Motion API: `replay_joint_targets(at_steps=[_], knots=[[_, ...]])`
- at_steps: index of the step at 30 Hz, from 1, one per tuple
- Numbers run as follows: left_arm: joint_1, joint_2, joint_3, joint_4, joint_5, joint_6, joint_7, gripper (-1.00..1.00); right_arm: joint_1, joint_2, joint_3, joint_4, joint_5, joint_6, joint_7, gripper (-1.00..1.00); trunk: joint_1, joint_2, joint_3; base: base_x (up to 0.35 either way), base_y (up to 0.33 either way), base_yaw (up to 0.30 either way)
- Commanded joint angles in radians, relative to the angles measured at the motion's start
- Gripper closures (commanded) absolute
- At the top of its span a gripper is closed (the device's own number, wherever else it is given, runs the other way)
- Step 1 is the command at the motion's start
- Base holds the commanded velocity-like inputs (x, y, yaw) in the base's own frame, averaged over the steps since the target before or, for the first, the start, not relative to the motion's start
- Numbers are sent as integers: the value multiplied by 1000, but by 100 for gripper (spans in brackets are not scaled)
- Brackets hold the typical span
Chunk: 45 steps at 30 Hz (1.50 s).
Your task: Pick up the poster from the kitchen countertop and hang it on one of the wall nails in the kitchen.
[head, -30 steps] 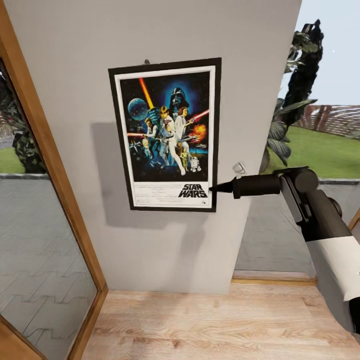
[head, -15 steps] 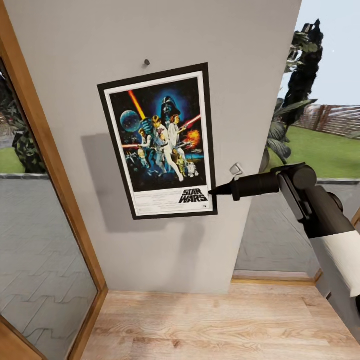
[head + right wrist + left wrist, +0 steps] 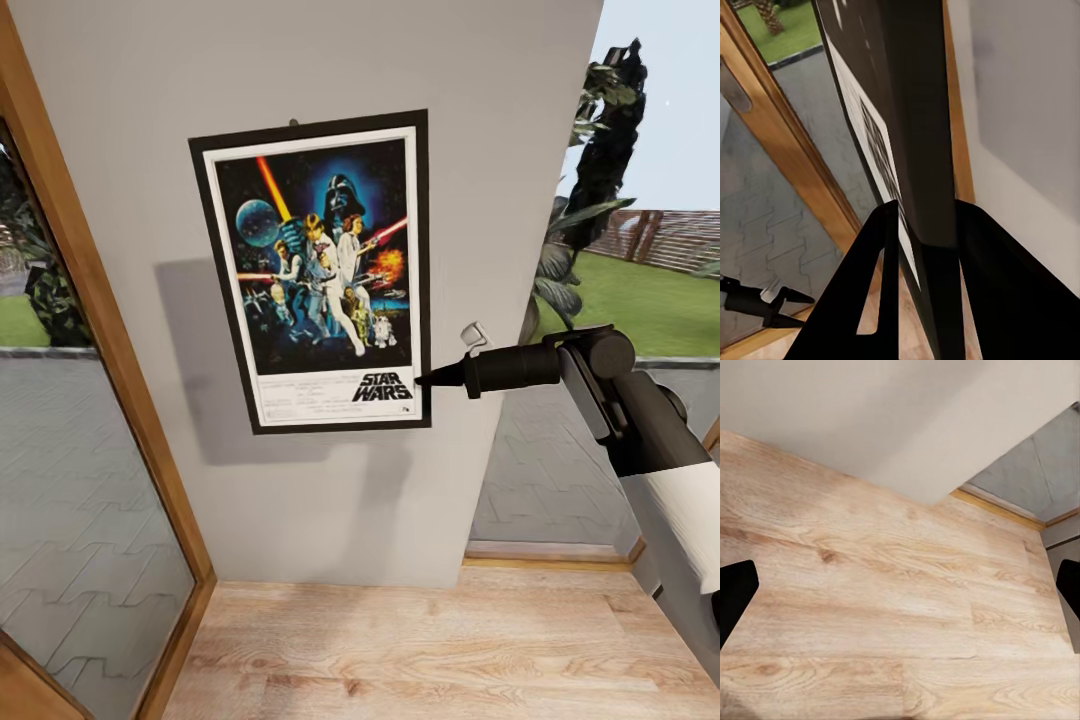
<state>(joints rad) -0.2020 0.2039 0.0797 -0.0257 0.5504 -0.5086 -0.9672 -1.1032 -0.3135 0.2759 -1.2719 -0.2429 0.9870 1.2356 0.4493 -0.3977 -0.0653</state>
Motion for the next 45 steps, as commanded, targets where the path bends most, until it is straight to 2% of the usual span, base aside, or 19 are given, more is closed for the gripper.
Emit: replay_joint_targets(at_steps=[1, 22, 32, 45], knots=[[-1, 0, 8, 1, -6, -4, -4, -100, -1, 0, 1, 0, -5, 7, 3, 100, 1, -2, -2, 0, 0, 0], [-1, 0, 8, 1, -6, -4, -4, -100, -1, -1, 0, 0, -7, 5, 2, 100, 1, -2, -2, 0, 0, 0], [-1, 0, 8, 1, -6, -4, -4, -100, 9, 1, -36, 0, -7, 3, 1, 100, 1, -2, -2, 0, 0, 0], [-1, 0, 8, 1, -6, -4, -4, -100, 14, 6, -40, 0, -7, 0, -1, 100, 1, -2, -2, 0, 0, 0]])
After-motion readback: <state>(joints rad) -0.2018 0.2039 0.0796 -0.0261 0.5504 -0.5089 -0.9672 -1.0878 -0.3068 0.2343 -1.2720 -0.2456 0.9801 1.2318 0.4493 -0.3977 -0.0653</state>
